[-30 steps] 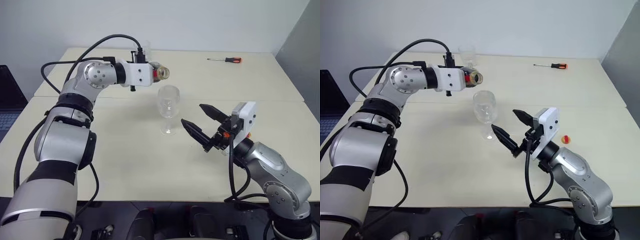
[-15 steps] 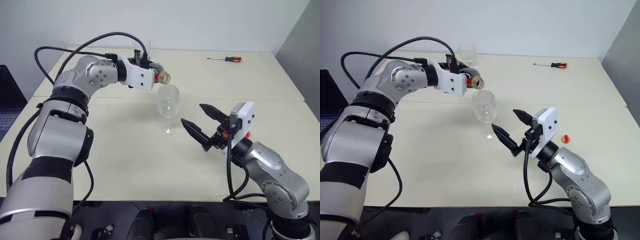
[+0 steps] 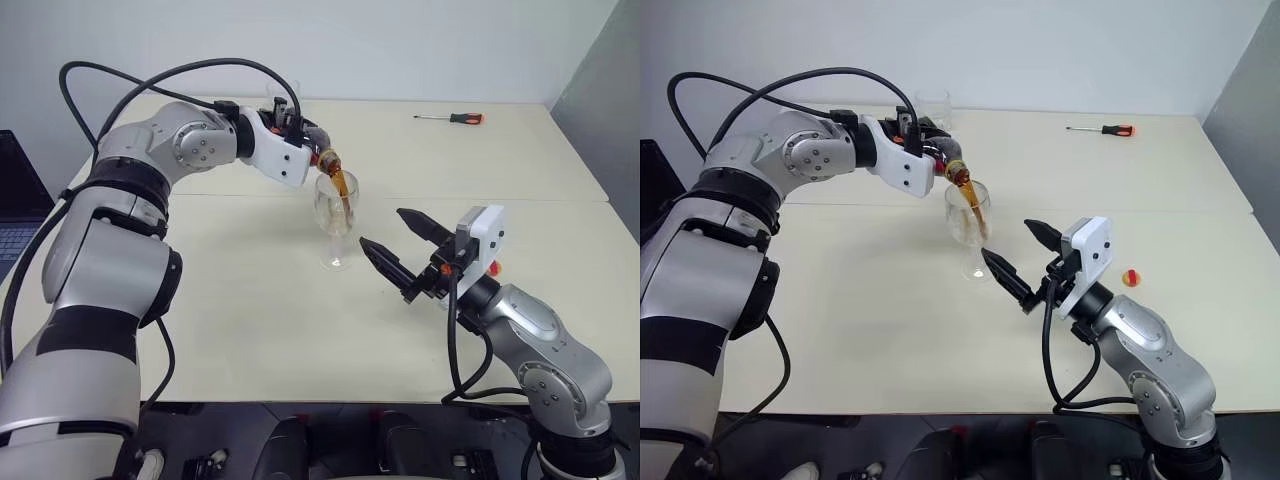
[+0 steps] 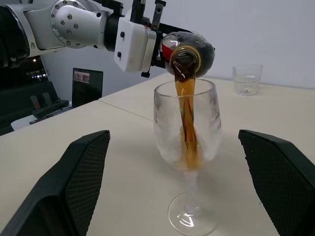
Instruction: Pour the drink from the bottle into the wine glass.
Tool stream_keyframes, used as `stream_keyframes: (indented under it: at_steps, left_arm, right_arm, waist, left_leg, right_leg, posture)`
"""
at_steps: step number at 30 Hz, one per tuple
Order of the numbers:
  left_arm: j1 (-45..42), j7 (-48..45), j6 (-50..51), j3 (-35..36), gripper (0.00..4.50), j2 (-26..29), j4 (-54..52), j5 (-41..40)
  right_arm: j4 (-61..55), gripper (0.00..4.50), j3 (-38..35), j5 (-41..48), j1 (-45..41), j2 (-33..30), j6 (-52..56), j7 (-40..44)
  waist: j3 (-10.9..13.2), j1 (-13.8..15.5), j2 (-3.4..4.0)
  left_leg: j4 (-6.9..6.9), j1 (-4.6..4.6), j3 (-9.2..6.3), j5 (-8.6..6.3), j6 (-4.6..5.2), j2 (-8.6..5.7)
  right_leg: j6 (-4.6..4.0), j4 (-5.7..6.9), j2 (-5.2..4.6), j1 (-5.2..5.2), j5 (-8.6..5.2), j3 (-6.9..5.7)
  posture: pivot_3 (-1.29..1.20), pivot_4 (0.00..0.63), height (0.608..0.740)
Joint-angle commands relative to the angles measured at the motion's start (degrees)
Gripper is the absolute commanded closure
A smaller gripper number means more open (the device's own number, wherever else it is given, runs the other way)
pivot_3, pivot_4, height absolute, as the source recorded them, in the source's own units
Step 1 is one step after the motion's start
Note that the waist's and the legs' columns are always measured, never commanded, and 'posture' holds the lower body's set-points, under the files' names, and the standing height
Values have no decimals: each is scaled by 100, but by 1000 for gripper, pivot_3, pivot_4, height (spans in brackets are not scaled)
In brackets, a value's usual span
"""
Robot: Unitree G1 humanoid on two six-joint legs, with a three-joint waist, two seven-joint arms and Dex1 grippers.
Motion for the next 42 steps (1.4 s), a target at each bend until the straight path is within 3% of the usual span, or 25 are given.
stream_keyframes:
  at_steps: [1,42]
  left_arm:
    - [-339,235,-20,10,3458,73,-53,7]
    - [-396,314,111,6,3458,134,23,24]
  right_arm:
    - [-141,0,-28,-3,3,20,-146,47]
    - [-140,0,-66,16,-4,-9,-110,66]
  waist:
    - [0,0,0]
    - [0,-3,0]
  left_leg:
    - [0,0,1,0,0,0]
    - [5,1,2,1,0,0]
  right_leg:
    - [0,0,0,0,0,0]
    - [0,8,0,-1,0,-1]
  posture:
    - [0,150,740]
    - [0,150,740]
